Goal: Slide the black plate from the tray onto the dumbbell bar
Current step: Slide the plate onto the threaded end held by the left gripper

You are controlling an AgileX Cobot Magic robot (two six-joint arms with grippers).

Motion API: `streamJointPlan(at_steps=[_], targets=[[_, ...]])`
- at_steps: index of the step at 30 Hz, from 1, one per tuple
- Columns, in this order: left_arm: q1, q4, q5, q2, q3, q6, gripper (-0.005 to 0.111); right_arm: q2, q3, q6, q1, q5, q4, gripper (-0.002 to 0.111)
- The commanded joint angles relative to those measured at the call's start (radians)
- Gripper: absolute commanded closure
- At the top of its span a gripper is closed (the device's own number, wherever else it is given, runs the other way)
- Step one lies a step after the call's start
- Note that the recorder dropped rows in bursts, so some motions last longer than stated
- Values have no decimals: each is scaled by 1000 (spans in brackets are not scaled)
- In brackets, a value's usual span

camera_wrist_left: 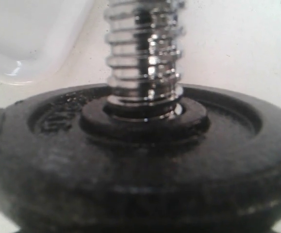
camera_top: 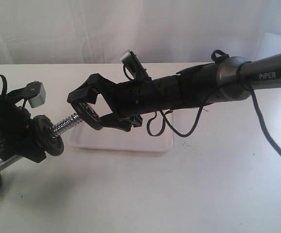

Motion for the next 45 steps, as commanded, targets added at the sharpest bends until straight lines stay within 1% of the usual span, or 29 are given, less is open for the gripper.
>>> streamJointPlan(at_steps=[1,4,7,9,12,14,19,32,38,45], targets=[[-10,-175,93,-48,-16,-2,107,-19,-30,12,20,154,49,88],[-10,-175,93,-48,-16,-2,107,-19,-31,12,20,154,49,70],[-10,-175,93,-48,-16,-2,107,-19,-31,12,20,132,49,56],[-10,-175,93,-48,-16,-2,107,-19,-31,12,20,132,49,43],[-10,-171,93,-48,-16,-2,107,-19,-31,12,18,130,49,29],[-10,-171,93,-48,-16,-2,107,-19,-31,12,18,117,49,23],[-10,-171,93,-48,-16,-2,107,-19,-31,40,18,92,49,16],[-10,-167,94,-48,-16,-2,107,-19,-31,49,18,50,49,15],[-10,-167,94,-48,-16,-2,107,-19,-31,94,18,51,49,3],[-10,-167,94,-48,-16,-2,107,-26,-31,119,18,47,-30,3]])
